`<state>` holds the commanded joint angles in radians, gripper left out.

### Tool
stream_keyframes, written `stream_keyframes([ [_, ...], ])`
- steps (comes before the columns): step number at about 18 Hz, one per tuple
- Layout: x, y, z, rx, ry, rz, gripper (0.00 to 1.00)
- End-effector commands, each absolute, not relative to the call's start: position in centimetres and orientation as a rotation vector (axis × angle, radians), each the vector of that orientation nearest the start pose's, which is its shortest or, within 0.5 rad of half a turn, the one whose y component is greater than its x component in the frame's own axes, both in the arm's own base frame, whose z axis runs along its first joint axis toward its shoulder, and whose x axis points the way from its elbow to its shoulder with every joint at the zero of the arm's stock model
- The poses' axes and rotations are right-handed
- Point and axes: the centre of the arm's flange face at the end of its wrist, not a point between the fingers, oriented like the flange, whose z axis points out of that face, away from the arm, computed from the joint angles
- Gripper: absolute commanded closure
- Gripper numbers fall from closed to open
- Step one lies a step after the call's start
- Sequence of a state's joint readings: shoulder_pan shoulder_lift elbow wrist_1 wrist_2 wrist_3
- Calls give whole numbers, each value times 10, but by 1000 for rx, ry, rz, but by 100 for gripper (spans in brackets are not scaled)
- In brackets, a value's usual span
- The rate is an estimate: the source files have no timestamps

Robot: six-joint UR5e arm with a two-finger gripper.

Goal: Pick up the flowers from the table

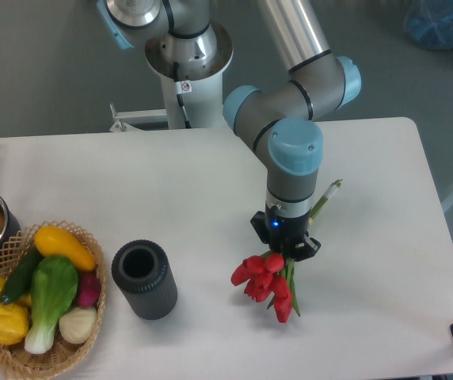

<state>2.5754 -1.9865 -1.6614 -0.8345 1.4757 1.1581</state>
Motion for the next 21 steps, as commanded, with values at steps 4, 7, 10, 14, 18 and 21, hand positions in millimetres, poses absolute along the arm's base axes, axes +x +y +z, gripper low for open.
stream_keyframes([
  [4,-481,444,295,-2935,185,262,86],
  [7,-496,442,317,-2933,192,282,86],
  [10,-500,447,345,-2959,195,221,86],
  [14,-494,447,357,-2964,204,211,85],
  [18,-494,451,366,-2960,222,218,85],
  [21,-493,450,365,-2971,251,221,85],
])
